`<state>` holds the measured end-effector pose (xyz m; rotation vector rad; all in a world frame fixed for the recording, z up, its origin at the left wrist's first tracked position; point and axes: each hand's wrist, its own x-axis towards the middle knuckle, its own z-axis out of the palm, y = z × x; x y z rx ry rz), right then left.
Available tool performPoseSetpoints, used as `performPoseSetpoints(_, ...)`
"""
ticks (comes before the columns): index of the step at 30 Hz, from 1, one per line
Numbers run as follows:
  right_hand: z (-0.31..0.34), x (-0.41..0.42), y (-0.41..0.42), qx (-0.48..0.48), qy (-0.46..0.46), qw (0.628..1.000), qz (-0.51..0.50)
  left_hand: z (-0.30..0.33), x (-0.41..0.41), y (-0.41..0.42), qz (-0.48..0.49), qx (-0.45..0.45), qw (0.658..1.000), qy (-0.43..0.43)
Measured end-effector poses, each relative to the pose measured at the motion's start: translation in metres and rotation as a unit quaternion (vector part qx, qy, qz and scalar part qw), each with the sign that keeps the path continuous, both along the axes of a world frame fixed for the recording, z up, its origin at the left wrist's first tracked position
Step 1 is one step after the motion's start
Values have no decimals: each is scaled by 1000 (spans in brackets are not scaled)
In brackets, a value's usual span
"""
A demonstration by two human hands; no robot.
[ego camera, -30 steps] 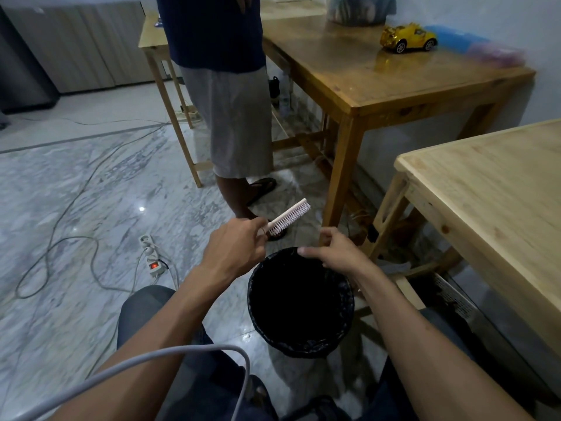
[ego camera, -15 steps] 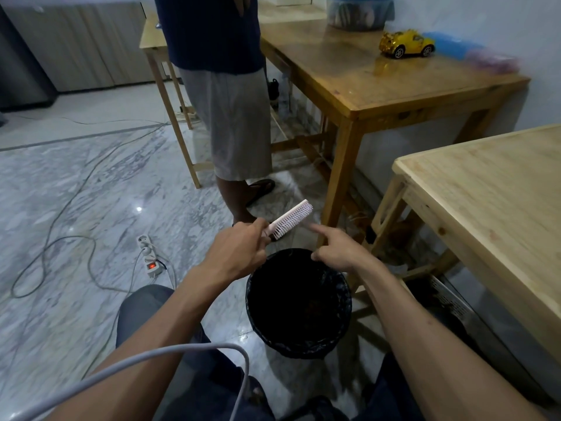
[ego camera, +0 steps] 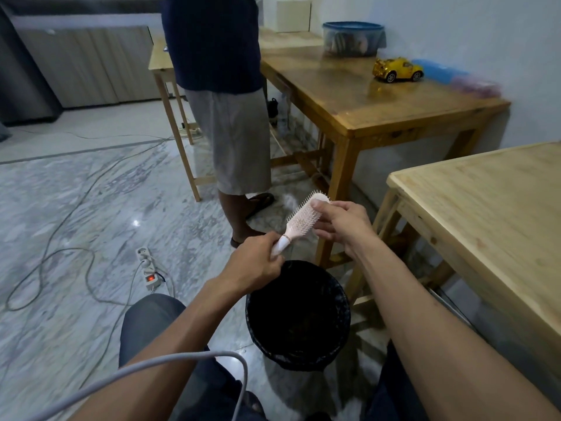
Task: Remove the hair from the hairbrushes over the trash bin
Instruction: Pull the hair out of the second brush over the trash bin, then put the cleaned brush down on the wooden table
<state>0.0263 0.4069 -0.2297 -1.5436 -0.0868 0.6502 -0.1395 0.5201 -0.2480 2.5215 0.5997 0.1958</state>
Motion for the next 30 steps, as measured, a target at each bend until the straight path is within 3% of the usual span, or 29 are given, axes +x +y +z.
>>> performPoseSetpoints(7,19,8,-12,6,-23,1000,-7,17,12,-10,-34,-2,999,0)
performPoseSetpoints(12,52,16,-33,16,-67,997,-33,43,29,-24,-75,12,996,-49)
performPoseSetpoints(23,138,53,-137,9,-158,977,-140,115,87,-100,-174,11,968,-183)
performPoseSetpoints(30,156,65,-210,-16,-175,958,-225,131,123,-157,-259,-3,948,-188)
